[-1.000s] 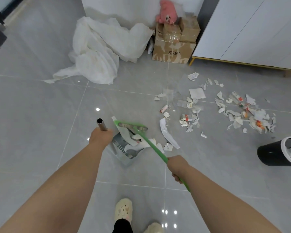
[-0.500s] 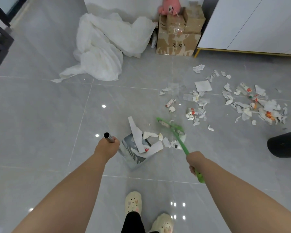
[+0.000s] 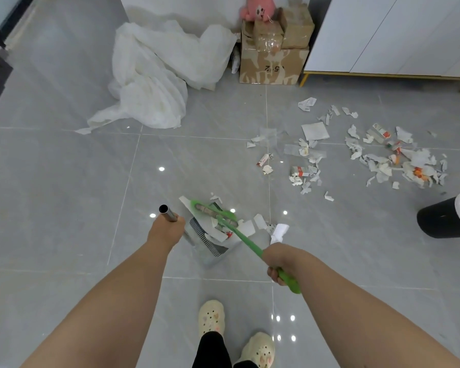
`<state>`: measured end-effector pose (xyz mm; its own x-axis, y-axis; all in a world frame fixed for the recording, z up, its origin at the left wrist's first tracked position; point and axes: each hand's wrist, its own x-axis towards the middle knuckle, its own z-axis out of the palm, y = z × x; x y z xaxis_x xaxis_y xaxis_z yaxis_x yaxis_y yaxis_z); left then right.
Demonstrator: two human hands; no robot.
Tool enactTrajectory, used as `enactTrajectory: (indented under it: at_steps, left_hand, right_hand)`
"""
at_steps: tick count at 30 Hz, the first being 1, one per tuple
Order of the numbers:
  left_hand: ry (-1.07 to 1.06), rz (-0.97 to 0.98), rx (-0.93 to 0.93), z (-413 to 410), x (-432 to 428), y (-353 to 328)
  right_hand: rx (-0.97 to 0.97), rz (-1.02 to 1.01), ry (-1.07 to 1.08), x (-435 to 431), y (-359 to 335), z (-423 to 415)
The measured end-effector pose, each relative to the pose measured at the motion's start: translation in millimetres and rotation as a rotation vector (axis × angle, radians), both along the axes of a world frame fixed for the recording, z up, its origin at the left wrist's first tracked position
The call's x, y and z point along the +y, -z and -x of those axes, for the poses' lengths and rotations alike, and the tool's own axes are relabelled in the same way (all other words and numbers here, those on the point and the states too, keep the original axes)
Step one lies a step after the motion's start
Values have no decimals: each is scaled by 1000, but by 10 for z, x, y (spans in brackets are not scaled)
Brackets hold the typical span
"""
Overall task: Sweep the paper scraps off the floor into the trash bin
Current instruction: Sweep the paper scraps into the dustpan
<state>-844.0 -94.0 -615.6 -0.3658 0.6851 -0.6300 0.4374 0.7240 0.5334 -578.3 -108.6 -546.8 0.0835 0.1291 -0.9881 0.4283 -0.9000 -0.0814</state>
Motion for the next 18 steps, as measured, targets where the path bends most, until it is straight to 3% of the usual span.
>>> enactTrajectory:
  at_steps: [11,18]
  left_hand:
    - [56,28,-30,90,-98,-37]
    - [206,74,-63,164,-159,-207]
  right_hand:
    - [-152,-239,112,68,-118,-429]
    - [-250,-157,236,-53,91,-497]
